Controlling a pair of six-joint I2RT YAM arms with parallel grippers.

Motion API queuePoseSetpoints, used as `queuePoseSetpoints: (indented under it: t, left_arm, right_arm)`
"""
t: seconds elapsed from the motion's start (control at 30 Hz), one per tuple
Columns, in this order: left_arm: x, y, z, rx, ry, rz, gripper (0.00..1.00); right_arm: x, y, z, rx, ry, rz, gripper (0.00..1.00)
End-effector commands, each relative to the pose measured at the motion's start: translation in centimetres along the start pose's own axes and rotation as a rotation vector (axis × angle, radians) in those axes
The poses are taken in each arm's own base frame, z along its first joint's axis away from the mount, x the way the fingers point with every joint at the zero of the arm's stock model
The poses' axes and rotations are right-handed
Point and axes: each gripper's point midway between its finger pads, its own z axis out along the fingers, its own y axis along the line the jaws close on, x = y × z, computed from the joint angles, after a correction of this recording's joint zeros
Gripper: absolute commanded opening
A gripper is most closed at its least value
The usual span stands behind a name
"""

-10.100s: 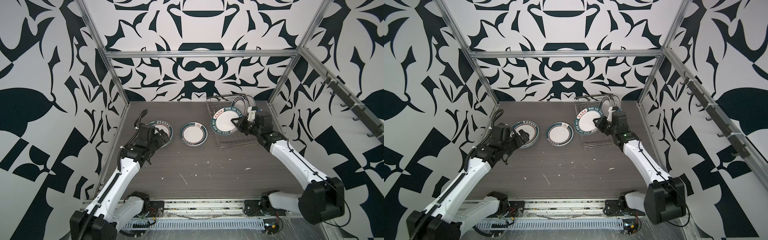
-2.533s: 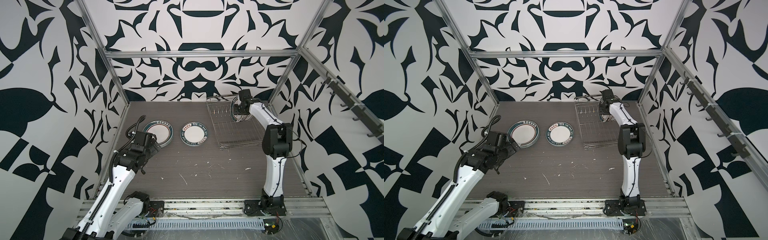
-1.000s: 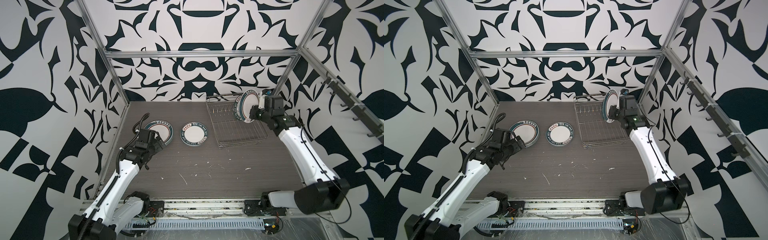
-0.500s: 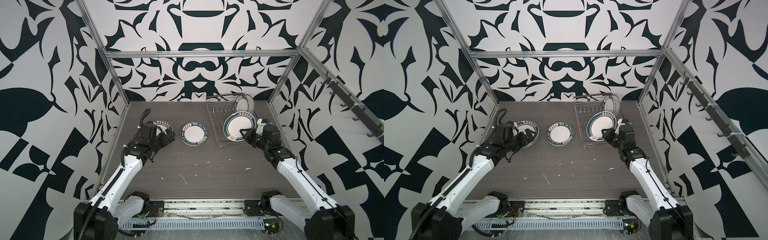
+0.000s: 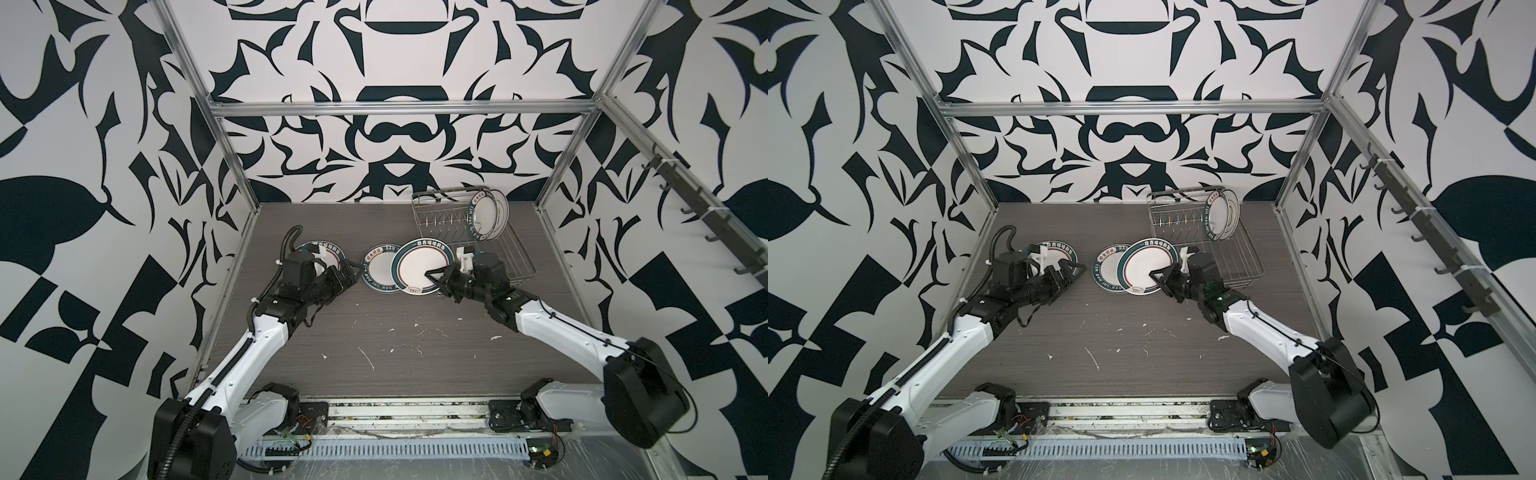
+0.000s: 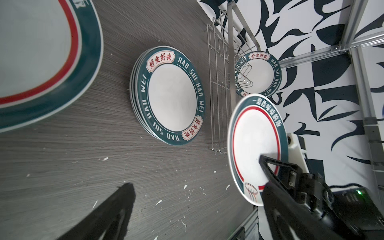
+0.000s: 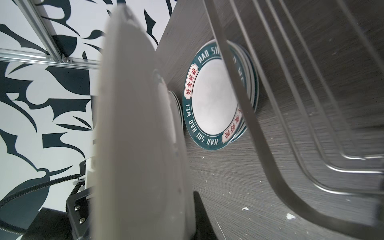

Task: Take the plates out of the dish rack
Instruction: 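Lift the red-ringed plate out of the rack toward the left gripper, then grasp the plate rim with left gripper while right gripper releases and withdraws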

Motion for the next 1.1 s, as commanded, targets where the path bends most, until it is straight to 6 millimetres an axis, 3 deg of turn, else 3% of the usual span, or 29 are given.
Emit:
queuePoseSetpoints:
  t: [0.0, 0.17, 0.3, 0.47, 0.7, 0.9, 1.07]
  left_arm:
    - [-0.1, -1.2, 0.2, 0.071, 0.008, -0.007, 0.97]
    - [0.1, -0.7, 1.0, 0.064, 0.034, -0.019, 0.92]
    - [0.2, -0.5, 1.4, 0.061, 0.044, -0.018, 0.84]
    - [0.1, -0.3, 1.4, 0.053, 0.044, -0.022, 0.69]
    - [0.0, -1.2, 0.5, 0.071, 0.041, -0.017, 0.41]
    - [0.0, -1.9, -0.5, 0.064, 0.053, -0.015, 0.19]
    - [-0.1, -2.0, -1.1, 0.058, 0.055, -0.022, 0.05]
  right_arm:
    - [0.2, 6.9, 1.2, -0.231, 0.007, -0.026, 0.00]
    - [3.4, 9.1, 4.4, -0.280, 0.090, -0.029, 0.00]
    - [5.1, 10.4, 5.9, -0.314, 0.134, -0.025, 0.00]
    - [6.1, 11.0, 6.9, -0.334, 0.163, -0.020, 0.00]
    - [6.9, 11.8, 7.6, -0.358, 0.198, -0.040, 0.00]
    - [7.4, 12.4, 7.7, -0.340, 0.220, -0.083, 0.13]
    - [7.5, 13.0, 7.4, -0.342, 0.225, -0.106, 0.37]
